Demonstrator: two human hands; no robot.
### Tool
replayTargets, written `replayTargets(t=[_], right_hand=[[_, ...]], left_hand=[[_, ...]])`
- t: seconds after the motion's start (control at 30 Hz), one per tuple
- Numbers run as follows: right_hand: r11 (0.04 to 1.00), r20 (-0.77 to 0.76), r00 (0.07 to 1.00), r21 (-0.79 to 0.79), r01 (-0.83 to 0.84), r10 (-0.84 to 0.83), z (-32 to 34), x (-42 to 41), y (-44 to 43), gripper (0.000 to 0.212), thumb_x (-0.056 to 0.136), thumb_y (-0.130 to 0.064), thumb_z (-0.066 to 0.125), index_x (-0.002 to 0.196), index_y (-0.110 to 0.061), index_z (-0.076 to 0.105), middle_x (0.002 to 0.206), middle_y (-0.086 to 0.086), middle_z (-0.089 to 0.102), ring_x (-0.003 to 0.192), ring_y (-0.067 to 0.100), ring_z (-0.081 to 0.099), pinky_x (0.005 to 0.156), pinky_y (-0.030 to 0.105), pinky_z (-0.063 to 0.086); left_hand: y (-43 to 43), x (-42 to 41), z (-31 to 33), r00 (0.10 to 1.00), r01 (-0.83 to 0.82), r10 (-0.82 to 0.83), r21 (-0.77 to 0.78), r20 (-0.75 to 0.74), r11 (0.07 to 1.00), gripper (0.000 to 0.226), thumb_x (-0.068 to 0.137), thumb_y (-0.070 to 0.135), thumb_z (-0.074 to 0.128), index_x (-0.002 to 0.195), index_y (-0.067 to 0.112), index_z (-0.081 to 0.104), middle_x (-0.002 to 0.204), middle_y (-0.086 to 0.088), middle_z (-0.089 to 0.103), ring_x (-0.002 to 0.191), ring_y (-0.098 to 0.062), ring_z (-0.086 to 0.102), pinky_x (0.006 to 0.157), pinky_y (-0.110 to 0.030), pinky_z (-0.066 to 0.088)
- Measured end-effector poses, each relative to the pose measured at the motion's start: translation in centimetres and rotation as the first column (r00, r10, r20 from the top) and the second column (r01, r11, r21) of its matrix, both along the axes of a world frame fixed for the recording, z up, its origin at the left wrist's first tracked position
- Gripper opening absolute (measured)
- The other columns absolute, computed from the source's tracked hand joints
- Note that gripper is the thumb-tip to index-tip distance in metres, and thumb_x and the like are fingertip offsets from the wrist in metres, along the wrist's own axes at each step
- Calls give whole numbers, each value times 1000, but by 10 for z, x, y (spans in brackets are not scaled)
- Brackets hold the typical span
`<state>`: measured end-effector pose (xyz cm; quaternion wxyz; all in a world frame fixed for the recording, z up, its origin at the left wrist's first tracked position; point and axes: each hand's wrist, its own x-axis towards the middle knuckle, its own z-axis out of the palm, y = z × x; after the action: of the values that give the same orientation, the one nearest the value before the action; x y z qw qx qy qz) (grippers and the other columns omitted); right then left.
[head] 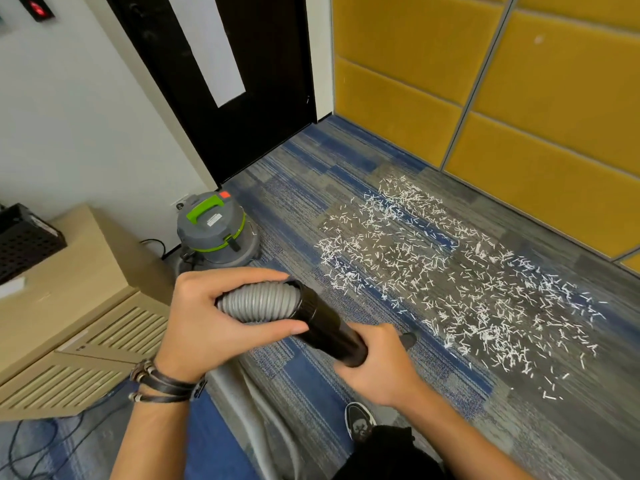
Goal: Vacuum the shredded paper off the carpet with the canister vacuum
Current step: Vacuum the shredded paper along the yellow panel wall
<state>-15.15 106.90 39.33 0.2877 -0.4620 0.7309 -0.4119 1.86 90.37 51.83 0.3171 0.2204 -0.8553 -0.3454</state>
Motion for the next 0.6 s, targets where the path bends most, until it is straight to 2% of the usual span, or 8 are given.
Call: replayTargets(t=[0.17, 0.3, 0.47, 0.6], right_hand=[[1000, 53, 999, -26, -10, 11, 2, 29, -29, 25, 68, -13, 69, 59, -16, 46, 49, 2, 46, 44, 10, 39, 47, 27, 29], [1000, 22, 1000, -7, -4, 4, 1, 64, -37, 26, 69, -10, 71, 61, -13, 47, 55, 11, 50, 45, 11, 38, 48, 24, 27], [997, -39, 998, 50, 58, -56, -11, 109, -41, 23, 68, -13, 72, 63, -19, 50, 51, -6, 44, 45, 10, 37, 48, 20, 25], [996, -54, 997, 72, 49, -46, -14, 140, -64, 36, 69, -7, 74, 59, -27, 46, 47, -12, 44, 42, 9, 38, 47, 17, 26]], left_hand=[[-23, 28, 0, 1000, -3, 3, 2, -20, 1000, 55, 59, 59, 93, 101, 26, 80, 99, 12, 79, 88, -2, 76, 85, -19, 56], [-40, 60, -8, 999, 46, -46, 17, -22, 999, 55, 60, 56, 94, 100, 20, 82, 98, 11, 80, 88, -4, 76, 84, -20, 57], [-60, 102, -24, 996, 88, -87, 35, -32, 996, 52, 62, 54, 95, 100, 19, 84, 97, 11, 80, 88, -5, 77, 81, -33, 62], [-78, 143, -37, 996, 68, -64, 63, -66, 996, 50, 65, 56, 93, 103, 25, 83, 101, 15, 80, 92, -3, 76, 84, -36, 62]])
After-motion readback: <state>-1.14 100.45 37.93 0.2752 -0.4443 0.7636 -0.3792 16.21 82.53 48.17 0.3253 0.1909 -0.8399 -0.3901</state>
